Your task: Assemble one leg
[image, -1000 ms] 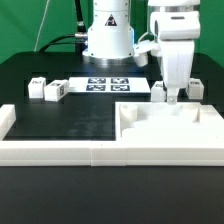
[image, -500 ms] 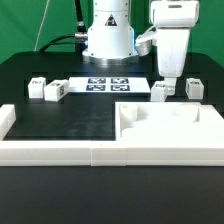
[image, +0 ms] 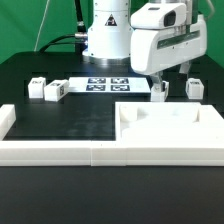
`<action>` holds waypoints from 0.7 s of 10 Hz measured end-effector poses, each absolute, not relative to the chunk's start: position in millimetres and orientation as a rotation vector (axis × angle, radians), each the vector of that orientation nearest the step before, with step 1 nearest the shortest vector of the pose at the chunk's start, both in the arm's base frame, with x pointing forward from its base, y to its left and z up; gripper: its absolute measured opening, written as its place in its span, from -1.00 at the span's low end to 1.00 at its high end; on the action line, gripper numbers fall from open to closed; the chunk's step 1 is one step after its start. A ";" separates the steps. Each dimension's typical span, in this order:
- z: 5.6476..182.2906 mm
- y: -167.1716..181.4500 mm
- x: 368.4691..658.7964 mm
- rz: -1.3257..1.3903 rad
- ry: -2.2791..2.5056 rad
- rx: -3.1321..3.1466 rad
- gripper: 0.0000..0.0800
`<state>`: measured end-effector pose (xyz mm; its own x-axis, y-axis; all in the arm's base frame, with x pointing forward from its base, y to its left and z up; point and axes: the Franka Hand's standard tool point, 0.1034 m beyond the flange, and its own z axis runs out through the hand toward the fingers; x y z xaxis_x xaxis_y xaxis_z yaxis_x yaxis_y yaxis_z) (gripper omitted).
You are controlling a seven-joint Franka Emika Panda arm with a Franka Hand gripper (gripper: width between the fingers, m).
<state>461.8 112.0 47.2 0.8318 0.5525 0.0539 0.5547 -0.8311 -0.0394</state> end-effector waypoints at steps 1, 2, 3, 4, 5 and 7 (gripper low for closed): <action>47.1 112.3 461.9 -0.061 -0.800 -2.976 0.62; 47.0 112.2 461.9 -0.059 -0.744 -2.990 0.62; 46.9 113.2 461.7 -0.055 -0.630 -3.012 0.62; 46.1 115.7 459.7 -0.047 -0.427 -3.036 0.62; 42.8 122.2 450.9 -0.024 -0.236 -3.044 0.62; 39.1 146.5 429.9 -0.001 -0.147 -3.047 0.62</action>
Offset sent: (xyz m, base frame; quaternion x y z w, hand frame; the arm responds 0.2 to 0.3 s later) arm 0.0000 0.0000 0.0000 0.0000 0.0000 0.2377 0.9713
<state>429.9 146.5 39.1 0.9953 0.0962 0.0054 0.0963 -0.9912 -0.0912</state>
